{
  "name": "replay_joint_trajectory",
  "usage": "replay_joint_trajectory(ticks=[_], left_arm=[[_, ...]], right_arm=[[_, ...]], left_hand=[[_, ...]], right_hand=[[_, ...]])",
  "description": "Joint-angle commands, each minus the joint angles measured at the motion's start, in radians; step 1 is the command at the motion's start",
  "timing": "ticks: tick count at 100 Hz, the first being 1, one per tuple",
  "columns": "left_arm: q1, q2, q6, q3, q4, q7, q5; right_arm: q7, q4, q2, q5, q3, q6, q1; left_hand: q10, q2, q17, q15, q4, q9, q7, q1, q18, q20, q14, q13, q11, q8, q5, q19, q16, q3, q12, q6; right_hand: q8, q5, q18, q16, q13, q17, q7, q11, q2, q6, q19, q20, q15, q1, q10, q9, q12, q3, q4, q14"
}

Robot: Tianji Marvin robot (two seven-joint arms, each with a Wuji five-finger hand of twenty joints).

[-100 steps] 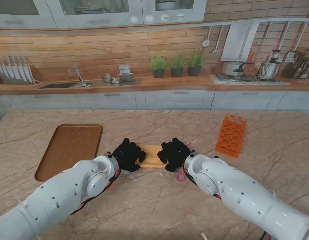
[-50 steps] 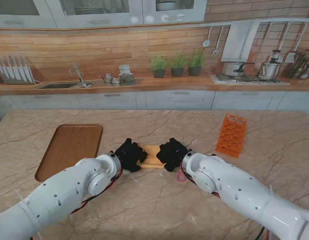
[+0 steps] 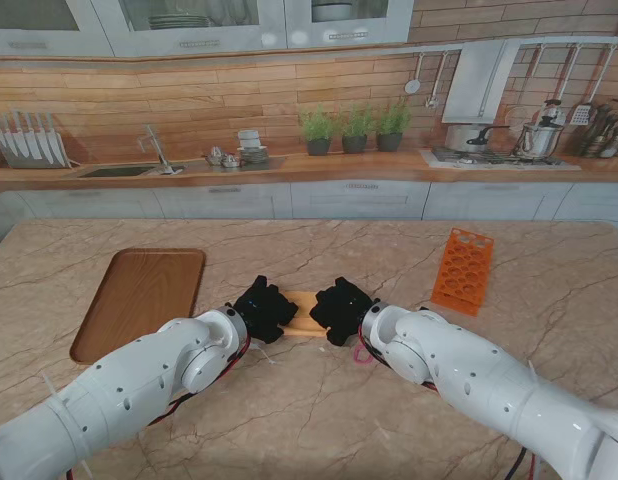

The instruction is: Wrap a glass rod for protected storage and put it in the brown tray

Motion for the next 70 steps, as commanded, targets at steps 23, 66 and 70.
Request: replay_joint_trajectory(ticks=[23,66,70], left_arm=[[0.013,-0.019,0.007,0.020,0.057,0.022,-0.035],[0.025,-0.052,0.017,-0.015,0.087,0.067,-0.109],[0.025,-0.056,0.020,-0.019,0.090,0.067,-0.120]], right_arm=[[0.006,-0.015,0.011,-0.012,0.065,-0.014,-0.052],[0.022,-0.028,0.001,0.031,0.135,-0.014,-0.071],[0.033,-0.031,-0.001,0.042,0.142,-0.008,-0.073]], left_hand=[[-0.023,-0.015,-0.005,0.030,0.013,0.044,0.067,-0.043,0.008,0.013,0.019,0.013,-0.010,0.035,0.120,0.046,0.011,0.163,0.040,-0.087],[-0.035,-0.036,-0.002,0.044,0.064,0.050,0.115,-0.085,0.000,0.008,0.012,0.004,-0.025,0.177,0.096,0.066,0.014,0.275,0.082,-0.088],[-0.033,-0.032,-0.002,0.042,0.061,0.047,0.114,-0.085,-0.001,0.008,0.012,0.002,-0.027,0.181,0.093,0.066,0.012,0.276,0.081,-0.087]], right_hand=[[0.021,0.040,-0.009,0.018,-0.007,-0.017,-0.040,0.035,0.058,-0.220,0.030,-0.014,0.034,0.012,-0.005,-0.010,0.007,0.023,0.035,-0.026],[0.049,-0.001,-0.015,0.010,-0.038,-0.042,-0.052,0.026,0.104,-0.262,0.000,-0.022,0.014,0.008,-0.021,-0.049,0.005,-0.001,-0.018,-0.049],[0.052,-0.005,-0.017,0.008,-0.042,-0.043,-0.056,0.023,0.110,-0.262,-0.003,-0.022,0.010,0.011,-0.021,-0.052,0.003,-0.004,-0.038,-0.048]])
